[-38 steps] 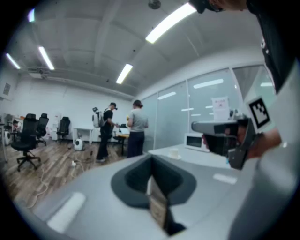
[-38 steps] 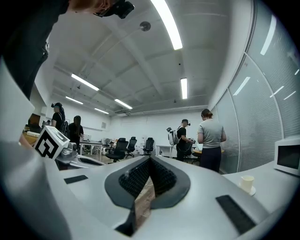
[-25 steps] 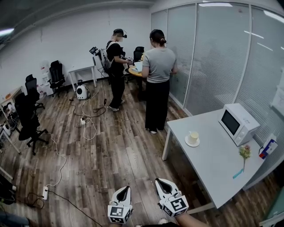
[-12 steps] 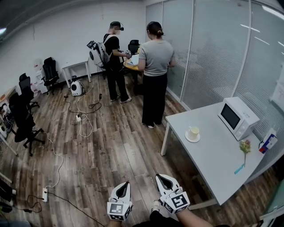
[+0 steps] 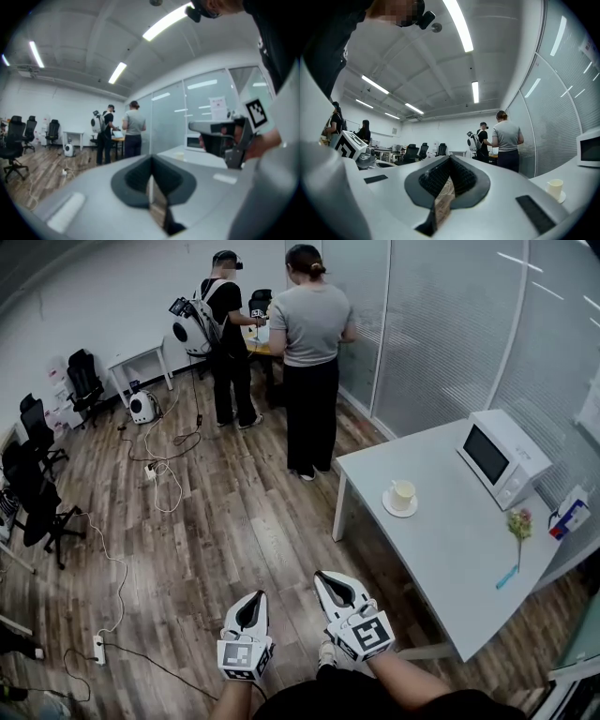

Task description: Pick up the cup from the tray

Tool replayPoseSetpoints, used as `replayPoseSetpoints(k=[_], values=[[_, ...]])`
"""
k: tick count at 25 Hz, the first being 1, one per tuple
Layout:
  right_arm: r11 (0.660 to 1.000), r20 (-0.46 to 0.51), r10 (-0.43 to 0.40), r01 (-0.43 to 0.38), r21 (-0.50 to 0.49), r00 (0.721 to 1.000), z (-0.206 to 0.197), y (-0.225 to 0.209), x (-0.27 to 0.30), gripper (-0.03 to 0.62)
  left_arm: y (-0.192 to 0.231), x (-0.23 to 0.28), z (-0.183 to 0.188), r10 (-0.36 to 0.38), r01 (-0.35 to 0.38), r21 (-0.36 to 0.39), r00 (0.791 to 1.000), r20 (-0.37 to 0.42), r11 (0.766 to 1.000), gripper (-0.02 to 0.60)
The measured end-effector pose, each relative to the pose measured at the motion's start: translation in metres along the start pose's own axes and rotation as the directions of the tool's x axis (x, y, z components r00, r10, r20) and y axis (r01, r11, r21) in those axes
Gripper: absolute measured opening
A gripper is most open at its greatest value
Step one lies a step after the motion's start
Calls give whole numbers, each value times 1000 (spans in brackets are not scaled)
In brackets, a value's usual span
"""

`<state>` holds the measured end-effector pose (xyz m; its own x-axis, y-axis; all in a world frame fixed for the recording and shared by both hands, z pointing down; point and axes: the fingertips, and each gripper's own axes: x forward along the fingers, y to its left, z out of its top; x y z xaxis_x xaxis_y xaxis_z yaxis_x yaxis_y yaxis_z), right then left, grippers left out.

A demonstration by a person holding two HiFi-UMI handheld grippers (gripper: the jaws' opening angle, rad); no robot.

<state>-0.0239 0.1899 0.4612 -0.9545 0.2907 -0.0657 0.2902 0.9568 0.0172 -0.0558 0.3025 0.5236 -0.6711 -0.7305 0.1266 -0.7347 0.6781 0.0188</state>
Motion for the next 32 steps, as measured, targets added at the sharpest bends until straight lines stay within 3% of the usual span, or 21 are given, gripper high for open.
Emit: replayPoseSetpoints(k=[12, 25, 32], values=[[1000, 0, -3, 3, 7, 1000, -1, -39, 25, 5, -2, 50, 10, -26, 26, 8, 1000, -7, 1000, 5], [998, -4, -43, 43, 38, 999, -15, -139, 31, 5, -28, 143, 33, -35, 36, 40, 999, -27, 999, 5], [992, 5, -111, 111, 55, 994, -17, -186, 35, 5, -45, 193, 24, -108, 110, 49, 993, -47, 993, 5]])
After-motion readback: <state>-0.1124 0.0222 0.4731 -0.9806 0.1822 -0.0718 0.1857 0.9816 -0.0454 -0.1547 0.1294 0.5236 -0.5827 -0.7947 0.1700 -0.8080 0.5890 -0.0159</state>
